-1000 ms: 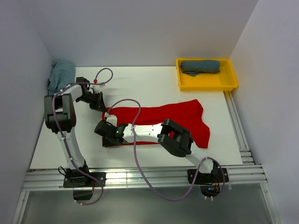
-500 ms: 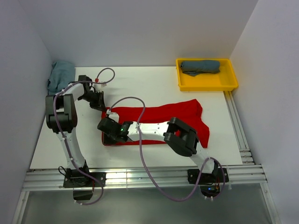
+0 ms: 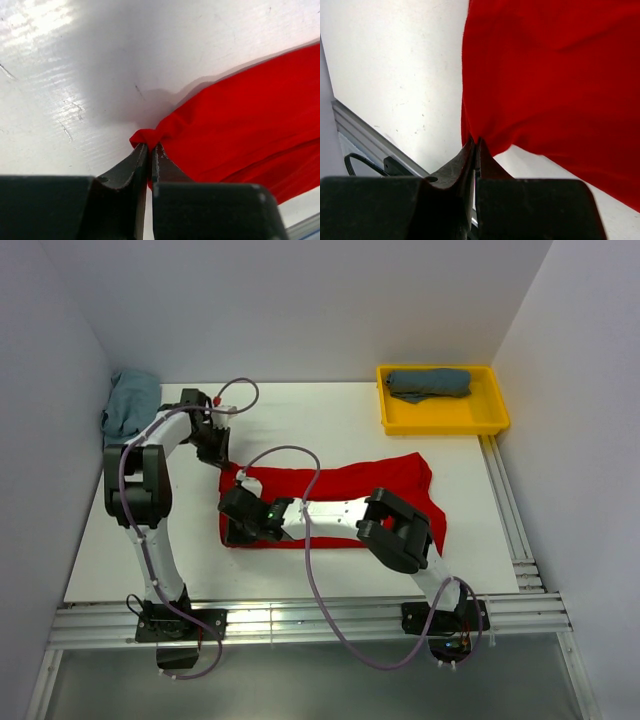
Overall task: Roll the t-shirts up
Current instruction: Roll the tshirt
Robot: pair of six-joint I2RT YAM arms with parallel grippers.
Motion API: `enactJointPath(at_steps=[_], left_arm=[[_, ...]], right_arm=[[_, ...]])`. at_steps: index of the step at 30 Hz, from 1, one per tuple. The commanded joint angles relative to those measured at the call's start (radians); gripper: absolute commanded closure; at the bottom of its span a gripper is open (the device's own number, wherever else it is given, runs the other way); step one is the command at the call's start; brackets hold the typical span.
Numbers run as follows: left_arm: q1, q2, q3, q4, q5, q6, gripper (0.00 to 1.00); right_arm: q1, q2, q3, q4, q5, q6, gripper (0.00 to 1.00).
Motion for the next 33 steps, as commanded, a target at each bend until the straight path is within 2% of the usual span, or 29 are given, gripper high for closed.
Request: enactJointPath(at_steps=[1, 6, 25, 31, 33], left_arm=[[-0.033, -0.059, 0.059, 0.013, -0.087, -0.014, 0.89], [-0.074, -0.047, 0.079, 0.002, -0.149, -0.020, 0.84], [-0.222, 0.024, 0.125, 0.004, -0.262, -0.056, 0.81], [-0.242, 0.050, 0.130, 0.011, -0.273, -0.060, 0.76], [-0.245, 0.049, 0.130, 0.018, -0.270, -0.063, 0.72]], right_arm=[[-0.008, -0.088, -0.047, 0.073, -0.035, 0.021, 0.98], [-0.019, -0.122, -0.110, 0.139, -0.039, 0.033, 0.98], [-0.036, -0.213, -0.377, 0.309, 0.022, 0.142, 1.00], [-0.036, -0.229, -0.444, 0.358, 0.042, 0.177, 1.00], [-0.036, -0.231, -0.458, 0.366, 0.042, 0.185, 1.00]])
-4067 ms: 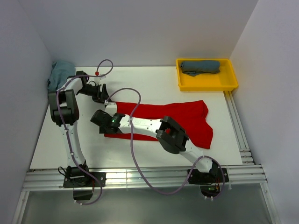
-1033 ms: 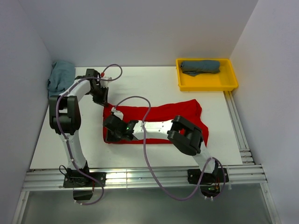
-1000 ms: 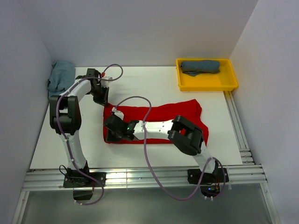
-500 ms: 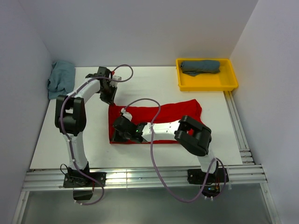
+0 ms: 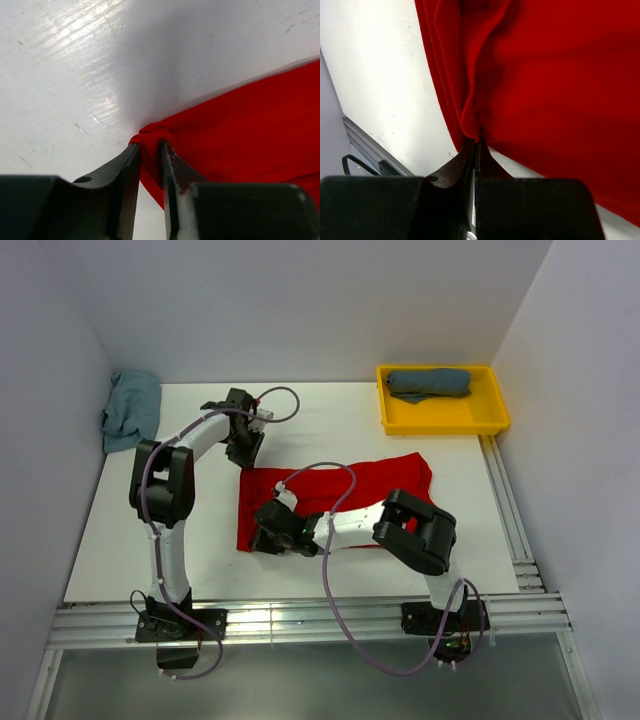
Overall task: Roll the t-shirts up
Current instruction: Roll the tshirt
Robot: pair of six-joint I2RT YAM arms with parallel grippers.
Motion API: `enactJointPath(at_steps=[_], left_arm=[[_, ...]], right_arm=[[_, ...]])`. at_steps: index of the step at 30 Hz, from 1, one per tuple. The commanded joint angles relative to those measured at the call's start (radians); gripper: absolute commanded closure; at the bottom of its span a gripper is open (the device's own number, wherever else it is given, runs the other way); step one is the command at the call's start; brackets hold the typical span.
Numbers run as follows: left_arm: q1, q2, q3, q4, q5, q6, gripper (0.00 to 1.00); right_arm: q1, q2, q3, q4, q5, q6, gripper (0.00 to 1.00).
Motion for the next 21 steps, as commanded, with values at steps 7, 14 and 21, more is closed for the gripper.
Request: enactJointPath(at_steps=[7, 14, 21], left_arm=[[-0.010, -0.045, 0.046, 0.058, 0.037, -0.018, 0.51], [-0.007, -0.100, 0.102, 0.049, 0.134, -0.005, 0.38], [0.019, -0.117, 0.185, -0.008, 0.155, -0.005, 0.38]], right_arm=[[-0.001, -0.063, -0.049, 0.079, 0.022, 0.052, 1.00], [0.000, -0.057, -0.067, 0.095, 0.027, 0.069, 1.00], [0.000, -0.069, -0.112, 0.145, 0.038, 0.111, 1.00]])
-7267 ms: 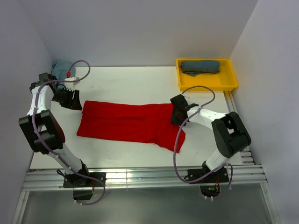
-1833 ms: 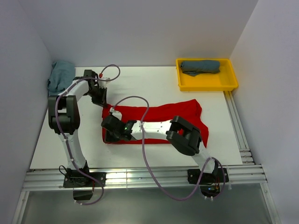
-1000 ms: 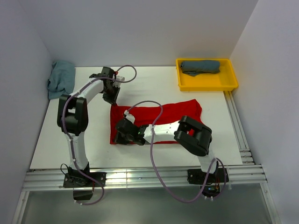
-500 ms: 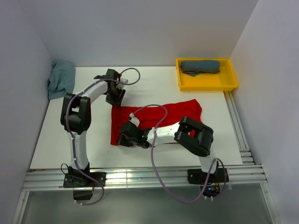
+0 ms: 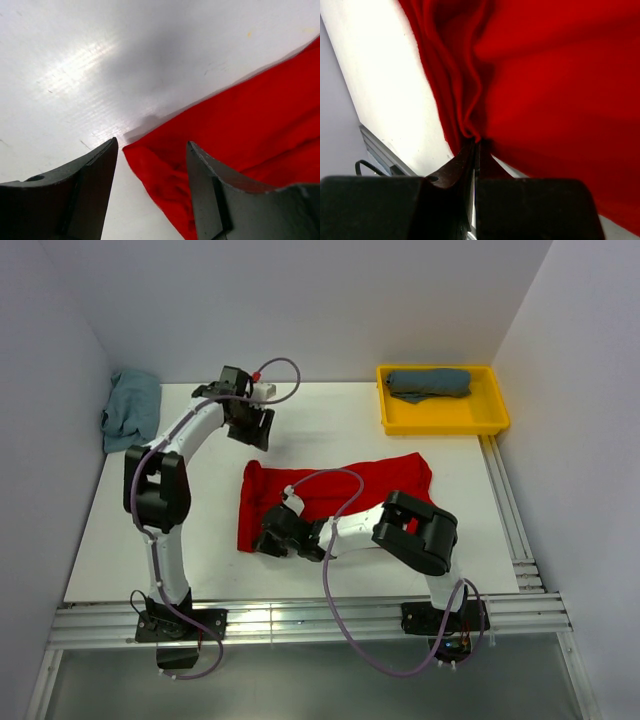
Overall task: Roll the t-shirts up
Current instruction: Roll the tshirt
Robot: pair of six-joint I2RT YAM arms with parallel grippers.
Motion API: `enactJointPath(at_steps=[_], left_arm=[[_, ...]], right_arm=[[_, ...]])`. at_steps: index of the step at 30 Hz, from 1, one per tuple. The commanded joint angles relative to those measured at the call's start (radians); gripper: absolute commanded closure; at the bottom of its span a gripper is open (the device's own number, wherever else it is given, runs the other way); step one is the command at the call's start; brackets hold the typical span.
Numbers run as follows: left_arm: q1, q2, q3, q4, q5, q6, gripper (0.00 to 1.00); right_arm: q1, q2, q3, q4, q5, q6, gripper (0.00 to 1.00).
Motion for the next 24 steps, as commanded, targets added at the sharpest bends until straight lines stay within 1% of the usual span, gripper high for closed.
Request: enactJointPath(at_steps=[1, 5, 8, 9, 11, 15, 21, 24], left_arm=[[0.037, -0.073, 0.058, 0.005, 0.029, 0.008, 0.38], [0.087, -0.076, 0.015, 0.000, 0.067, 0.039, 0.38], [0.119, -0.095, -0.055, 0.022, 0.092, 0.051, 0.38], [0.136, -0.098, -0.085, 0.020, 0.131, 0.059, 0.38], [0.153, -0.095, -0.118, 0.003, 0.168, 0.086, 0.40], [0.179, -0.079, -0.178, -0.023, 0.236, 0.156, 0.39], [0.227, 0.011, -0.163, -0.083, 0.397, 0.240, 0.38], [0.232, 0.036, -0.142, -0.096, 0.443, 0.257, 0.38]], right_arm=[[0.000, -0.060, -0.022, 0.026, 0.016, 0.025, 1.00], [0.000, -0.048, -0.027, 0.039, 0.007, 0.035, 1.00], [0.000, -0.042, -0.029, 0.047, 0.007, 0.048, 1.00], [-0.002, -0.042, -0.030, 0.049, 0.009, 0.049, 1.00], [-0.003, -0.051, -0.036, 0.046, 0.013, 0.052, 1.00], [-0.008, -0.074, -0.053, 0.041, 0.026, 0.060, 1.00], [-0.013, -0.097, -0.061, 0.029, 0.033, 0.064, 1.00], [-0.013, -0.111, -0.067, 0.027, 0.038, 0.066, 0.99]])
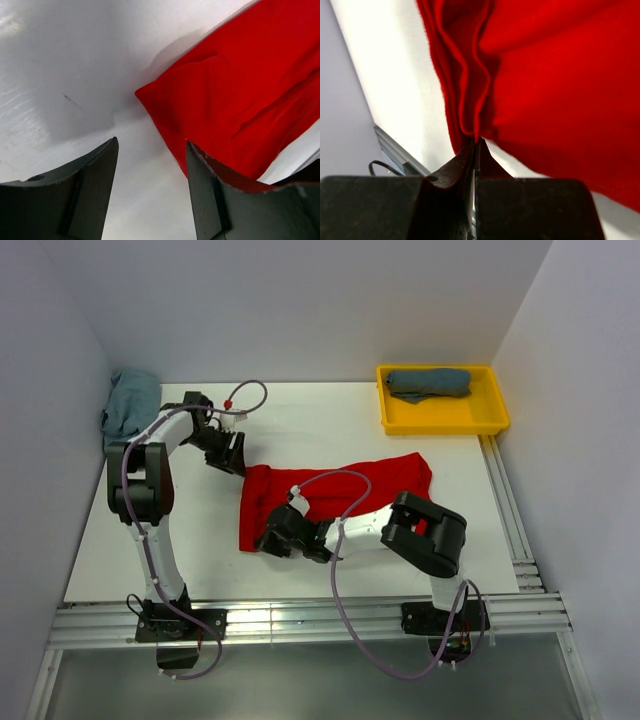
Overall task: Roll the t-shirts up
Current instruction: Roll the tshirt
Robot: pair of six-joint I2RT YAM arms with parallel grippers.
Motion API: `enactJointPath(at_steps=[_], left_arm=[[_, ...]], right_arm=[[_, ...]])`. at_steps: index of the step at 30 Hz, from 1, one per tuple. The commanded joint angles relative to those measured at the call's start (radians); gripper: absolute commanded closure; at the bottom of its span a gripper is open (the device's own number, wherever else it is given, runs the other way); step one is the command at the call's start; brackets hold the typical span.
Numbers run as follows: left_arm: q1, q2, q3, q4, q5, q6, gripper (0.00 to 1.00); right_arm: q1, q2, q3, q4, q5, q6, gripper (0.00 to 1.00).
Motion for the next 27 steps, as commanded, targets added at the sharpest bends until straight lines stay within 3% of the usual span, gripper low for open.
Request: enactJointPath(at_steps=[1, 14, 20, 27], left_arm=[[0.013, 0.034, 0.042, -0.034, 0.122, 0.056, 0.38], [0.010, 0.091, 0.067, 0.023, 0.148, -0.036, 0.44], [-0.002, 0.092, 0.068, 0.047, 0.120, -0.082, 0.51], [-0.021, 0.083, 0.068, 0.064, 0.083, -0.124, 0.54]], right_arm=[[-0.009, -0.064, -0.010, -0.006, 0.030, 0.012, 0.99], [-0.011, -0.107, -0.013, -0.127, 0.079, 0.044, 0.90], [-0.010, -0.082, 0.011, -0.147, 0.061, 0.032, 0.70], [0.003, -0.131, 0.071, -0.296, 0.143, -0.002, 0.58]])
